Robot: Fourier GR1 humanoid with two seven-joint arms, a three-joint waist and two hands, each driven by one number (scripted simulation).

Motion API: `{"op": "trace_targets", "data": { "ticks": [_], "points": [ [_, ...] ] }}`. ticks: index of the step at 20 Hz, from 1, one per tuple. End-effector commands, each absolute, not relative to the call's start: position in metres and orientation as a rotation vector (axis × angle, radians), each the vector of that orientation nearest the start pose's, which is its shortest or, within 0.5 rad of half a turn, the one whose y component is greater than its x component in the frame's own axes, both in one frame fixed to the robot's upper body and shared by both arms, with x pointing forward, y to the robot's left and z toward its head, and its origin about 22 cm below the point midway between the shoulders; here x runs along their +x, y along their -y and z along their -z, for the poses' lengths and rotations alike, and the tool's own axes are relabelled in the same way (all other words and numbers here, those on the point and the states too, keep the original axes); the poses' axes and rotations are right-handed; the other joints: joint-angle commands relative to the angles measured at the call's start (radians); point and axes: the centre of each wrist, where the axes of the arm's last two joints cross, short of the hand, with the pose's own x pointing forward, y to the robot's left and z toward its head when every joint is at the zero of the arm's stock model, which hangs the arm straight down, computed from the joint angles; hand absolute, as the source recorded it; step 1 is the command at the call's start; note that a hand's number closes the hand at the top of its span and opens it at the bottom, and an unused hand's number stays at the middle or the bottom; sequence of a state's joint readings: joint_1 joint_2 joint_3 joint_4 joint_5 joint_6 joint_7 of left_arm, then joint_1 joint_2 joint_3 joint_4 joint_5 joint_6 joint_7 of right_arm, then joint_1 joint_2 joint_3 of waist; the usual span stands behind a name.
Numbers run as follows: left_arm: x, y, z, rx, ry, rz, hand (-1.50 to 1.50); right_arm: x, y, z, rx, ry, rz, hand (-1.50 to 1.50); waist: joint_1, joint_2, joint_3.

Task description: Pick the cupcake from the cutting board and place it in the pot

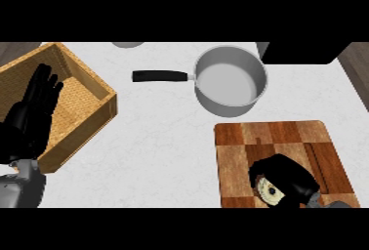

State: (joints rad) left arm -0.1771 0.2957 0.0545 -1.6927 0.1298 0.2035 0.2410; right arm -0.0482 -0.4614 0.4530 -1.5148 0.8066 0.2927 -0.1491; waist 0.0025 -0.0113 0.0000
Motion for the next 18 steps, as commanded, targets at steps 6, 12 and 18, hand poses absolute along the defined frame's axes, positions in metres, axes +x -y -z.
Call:
{"op": "trace_targets", "data": {
  "ticks": [6, 12, 18],
  "points": [
    [0.283, -0.266, -0.093, 0.155, 1.629, -0.016, 0.00, 0.222, 0.058, -0.015, -0.380, 1.283, -1.449, 1.50, 0.069, 0.026, -0.003],
    [0.290, -0.251, -0.094, 0.117, 1.631, 0.010, 0.00, 0.216, 0.025, -0.025, -0.512, 1.252, -1.363, 1.50, 0.097, 0.028, 0.000],
    [0.291, -0.249, -0.090, 0.111, 1.618, 0.002, 0.00, 0.226, 0.004, -0.077, -0.656, 1.490, -1.016, 1.50, 0.097, 0.014, 0.000]
  ]
}}
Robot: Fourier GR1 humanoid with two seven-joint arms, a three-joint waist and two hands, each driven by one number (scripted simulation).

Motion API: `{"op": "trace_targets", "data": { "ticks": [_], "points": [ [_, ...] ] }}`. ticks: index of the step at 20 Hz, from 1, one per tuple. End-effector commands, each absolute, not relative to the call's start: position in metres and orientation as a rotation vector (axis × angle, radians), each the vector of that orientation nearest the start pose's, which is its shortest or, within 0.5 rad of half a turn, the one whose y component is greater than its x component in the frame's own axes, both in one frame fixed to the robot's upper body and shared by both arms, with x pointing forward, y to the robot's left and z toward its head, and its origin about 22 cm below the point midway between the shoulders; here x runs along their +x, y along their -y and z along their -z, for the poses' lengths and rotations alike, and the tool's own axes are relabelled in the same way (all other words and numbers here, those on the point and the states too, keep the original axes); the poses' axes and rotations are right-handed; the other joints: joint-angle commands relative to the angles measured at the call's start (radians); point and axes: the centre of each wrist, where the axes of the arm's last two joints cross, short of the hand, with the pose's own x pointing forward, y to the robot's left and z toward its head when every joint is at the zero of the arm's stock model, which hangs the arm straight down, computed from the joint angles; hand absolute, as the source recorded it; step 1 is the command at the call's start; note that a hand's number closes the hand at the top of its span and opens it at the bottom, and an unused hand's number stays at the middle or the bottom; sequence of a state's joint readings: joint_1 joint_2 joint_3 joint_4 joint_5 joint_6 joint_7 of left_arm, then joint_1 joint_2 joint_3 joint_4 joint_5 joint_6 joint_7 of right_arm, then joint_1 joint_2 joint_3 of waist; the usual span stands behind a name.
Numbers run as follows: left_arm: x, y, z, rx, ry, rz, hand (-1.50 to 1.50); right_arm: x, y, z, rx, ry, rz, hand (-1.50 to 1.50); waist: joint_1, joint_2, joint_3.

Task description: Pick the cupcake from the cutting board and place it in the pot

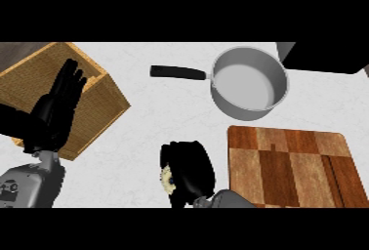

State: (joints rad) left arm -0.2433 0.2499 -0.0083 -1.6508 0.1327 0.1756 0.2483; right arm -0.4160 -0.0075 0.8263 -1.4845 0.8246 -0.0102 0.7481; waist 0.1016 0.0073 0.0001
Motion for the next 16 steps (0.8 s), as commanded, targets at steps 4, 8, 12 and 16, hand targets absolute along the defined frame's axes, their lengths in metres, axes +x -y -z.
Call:
{"op": "trace_targets", "data": {
  "ticks": [4, 8, 12, 16],
  "points": [
    [0.291, -0.249, -0.087, 0.117, 1.614, 0.004, 0.00, 0.235, -0.009, -0.114, -0.773, 1.638, -0.766, 1.50, -0.012, -0.012, -0.002],
    [0.294, -0.257, -0.086, 0.134, 1.611, 0.005, 0.00, 0.239, -0.025, -0.135, -0.907, 1.687, -0.614, 1.50, -0.023, -0.013, -0.004],
    [0.301, -0.260, -0.093, 0.175, 1.608, -0.002, 0.00, 0.247, -0.035, -0.156, -0.992, 1.712, -0.507, 1.50, -0.041, -0.013, -0.003],
    [0.296, -0.251, -0.088, 0.145, 1.626, -0.023, 0.00, 0.269, -0.036, -0.166, -1.016, 1.655, -0.424, 1.50, -0.037, -0.007, -0.002]
  ]
}}
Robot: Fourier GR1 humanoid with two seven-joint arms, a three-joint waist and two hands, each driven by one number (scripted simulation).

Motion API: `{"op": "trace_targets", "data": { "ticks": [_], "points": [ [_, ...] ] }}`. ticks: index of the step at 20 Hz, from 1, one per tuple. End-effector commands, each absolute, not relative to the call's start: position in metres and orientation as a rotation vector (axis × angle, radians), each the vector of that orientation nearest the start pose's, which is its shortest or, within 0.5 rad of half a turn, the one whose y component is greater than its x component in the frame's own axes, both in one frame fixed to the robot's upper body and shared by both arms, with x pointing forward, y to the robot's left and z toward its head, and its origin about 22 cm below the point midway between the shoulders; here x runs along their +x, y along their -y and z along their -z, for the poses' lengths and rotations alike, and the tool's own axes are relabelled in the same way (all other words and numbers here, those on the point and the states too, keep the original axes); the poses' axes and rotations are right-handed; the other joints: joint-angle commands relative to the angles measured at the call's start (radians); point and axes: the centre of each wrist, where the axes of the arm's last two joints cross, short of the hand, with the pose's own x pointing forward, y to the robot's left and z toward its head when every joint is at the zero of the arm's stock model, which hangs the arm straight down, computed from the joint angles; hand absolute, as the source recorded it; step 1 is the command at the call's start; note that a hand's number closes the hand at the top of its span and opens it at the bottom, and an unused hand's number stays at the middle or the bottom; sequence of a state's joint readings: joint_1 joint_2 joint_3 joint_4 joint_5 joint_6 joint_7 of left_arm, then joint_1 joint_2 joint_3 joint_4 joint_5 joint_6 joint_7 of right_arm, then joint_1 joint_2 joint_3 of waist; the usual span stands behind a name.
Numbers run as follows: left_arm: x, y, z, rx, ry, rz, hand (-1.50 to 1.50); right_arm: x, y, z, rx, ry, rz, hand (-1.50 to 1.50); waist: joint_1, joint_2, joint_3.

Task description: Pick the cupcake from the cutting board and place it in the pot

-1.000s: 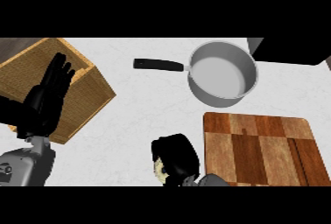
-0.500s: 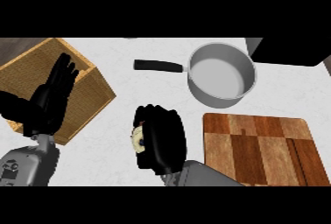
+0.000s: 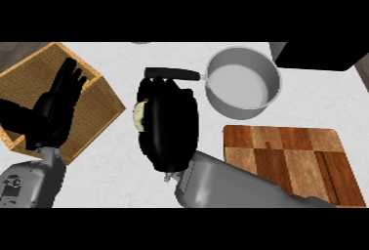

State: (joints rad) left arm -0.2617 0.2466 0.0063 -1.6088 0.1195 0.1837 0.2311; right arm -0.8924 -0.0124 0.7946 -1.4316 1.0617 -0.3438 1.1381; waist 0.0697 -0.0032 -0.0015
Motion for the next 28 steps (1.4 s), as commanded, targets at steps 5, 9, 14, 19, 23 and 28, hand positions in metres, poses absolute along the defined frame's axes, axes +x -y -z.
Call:
{"op": "trace_targets", "data": {
  "ticks": [5, 9, 14, 19, 23, 28],
  "points": [
    [0.293, -0.263, -0.088, 0.148, 1.606, -0.025, 0.00, 0.286, -0.032, -0.174, -0.995, 1.653, -0.352, 1.50, -0.022, 0.005, 0.001],
    [0.293, -0.260, -0.093, 0.159, 1.616, -0.033, 0.00, 0.311, -0.029, -0.171, -0.995, 1.620, -0.315, 1.50, -0.012, 0.010, 0.001],
    [0.292, -0.270, -0.088, 0.161, 1.624, -0.036, 0.00, 0.334, -0.005, -0.152, -0.910, 1.655, -0.184, 1.50, -0.032, 0.013, 0.002],
    [0.294, -0.269, -0.080, 0.172, 1.626, -0.068, 0.00, 0.370, 0.004, -0.111, -1.392, 1.499, -0.462, 1.50, -0.058, 0.009, -0.001],
    [0.291, -0.268, -0.088, 0.158, 1.636, -0.051, 0.00, 0.384, 0.014, -0.089, -1.443, 1.430, -0.467, 1.50, -0.038, 0.011, 0.001],
    [0.288, -0.269, -0.092, 0.174, 1.637, -0.053, 0.00, 0.409, 0.041, -0.072, -1.399, 1.384, -0.483, 1.50, -0.025, 0.016, 0.002]
  ]
}}
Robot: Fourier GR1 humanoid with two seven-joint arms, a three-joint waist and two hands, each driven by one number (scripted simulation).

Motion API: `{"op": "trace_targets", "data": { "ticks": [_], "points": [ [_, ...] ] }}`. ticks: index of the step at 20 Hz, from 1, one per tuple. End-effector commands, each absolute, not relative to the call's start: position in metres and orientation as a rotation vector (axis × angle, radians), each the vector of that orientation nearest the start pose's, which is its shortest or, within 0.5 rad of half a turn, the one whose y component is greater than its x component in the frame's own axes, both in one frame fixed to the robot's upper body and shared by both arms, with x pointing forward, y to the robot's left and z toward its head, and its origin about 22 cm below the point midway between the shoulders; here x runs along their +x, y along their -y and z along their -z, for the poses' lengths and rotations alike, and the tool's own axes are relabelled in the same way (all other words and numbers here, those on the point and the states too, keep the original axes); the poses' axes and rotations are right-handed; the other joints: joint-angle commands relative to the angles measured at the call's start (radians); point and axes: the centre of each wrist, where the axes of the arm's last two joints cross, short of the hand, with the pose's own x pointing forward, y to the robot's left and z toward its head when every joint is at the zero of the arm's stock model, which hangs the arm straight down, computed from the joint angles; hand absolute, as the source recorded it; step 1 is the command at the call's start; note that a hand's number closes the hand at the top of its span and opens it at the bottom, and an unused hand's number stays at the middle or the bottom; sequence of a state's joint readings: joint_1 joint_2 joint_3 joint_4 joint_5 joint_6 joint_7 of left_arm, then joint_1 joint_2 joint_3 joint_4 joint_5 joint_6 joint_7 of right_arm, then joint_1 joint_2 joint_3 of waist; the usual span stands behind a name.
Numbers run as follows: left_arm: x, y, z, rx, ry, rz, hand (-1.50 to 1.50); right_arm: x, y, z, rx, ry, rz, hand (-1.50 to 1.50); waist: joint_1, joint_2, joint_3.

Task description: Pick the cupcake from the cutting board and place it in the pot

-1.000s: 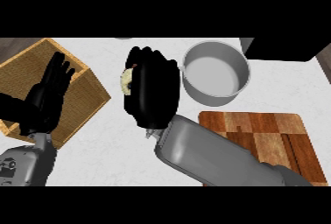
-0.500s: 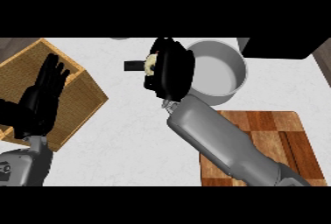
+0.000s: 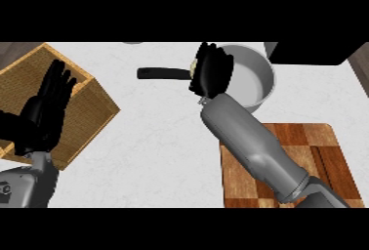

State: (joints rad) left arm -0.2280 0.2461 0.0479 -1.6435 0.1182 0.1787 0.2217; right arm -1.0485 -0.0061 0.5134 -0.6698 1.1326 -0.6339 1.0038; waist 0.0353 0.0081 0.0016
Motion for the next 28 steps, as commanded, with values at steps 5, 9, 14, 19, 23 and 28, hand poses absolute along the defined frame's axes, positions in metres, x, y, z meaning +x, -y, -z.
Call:
{"op": "trace_targets", "data": {
  "ticks": [5, 9, 14, 19, 23, 28],
  "points": [
    [0.295, -0.271, -0.080, 0.171, 1.637, -0.030, 0.00, 0.408, 0.056, -0.058, -1.231, 1.283, -0.380, -1.50, 0.008, 0.008, -0.001],
    [0.288, -0.263, -0.094, 0.150, 1.642, -0.018, 0.00, 0.411, 0.069, -0.052, -1.061, 1.328, -0.356, -1.50, 0.029, 0.012, 0.001],
    [0.295, -0.263, -0.094, 0.146, 1.655, -0.031, 0.00, 0.410, 0.078, -0.055, -0.910, 1.492, -0.198, -1.50, 0.037, 0.020, 0.002],
    [0.293, -0.270, -0.092, 0.176, 1.659, -0.018, 0.00, 0.406, 0.088, -0.062, -0.796, 1.634, 0.010, -1.50, 0.023, 0.013, 0.002],
    [0.283, -0.267, -0.080, 0.198, 1.630, -0.042, 0.00, 0.400, 0.104, -0.063, -0.680, 1.685, 0.129, -1.50, -0.011, -0.001, 0.001],
    [0.292, -0.269, -0.070, 0.171, 1.622, -0.079, 0.00, 0.402, 0.123, -0.048, -0.608, 1.705, 0.142, -1.50, -0.023, -0.002, -0.001]
  ]
}}
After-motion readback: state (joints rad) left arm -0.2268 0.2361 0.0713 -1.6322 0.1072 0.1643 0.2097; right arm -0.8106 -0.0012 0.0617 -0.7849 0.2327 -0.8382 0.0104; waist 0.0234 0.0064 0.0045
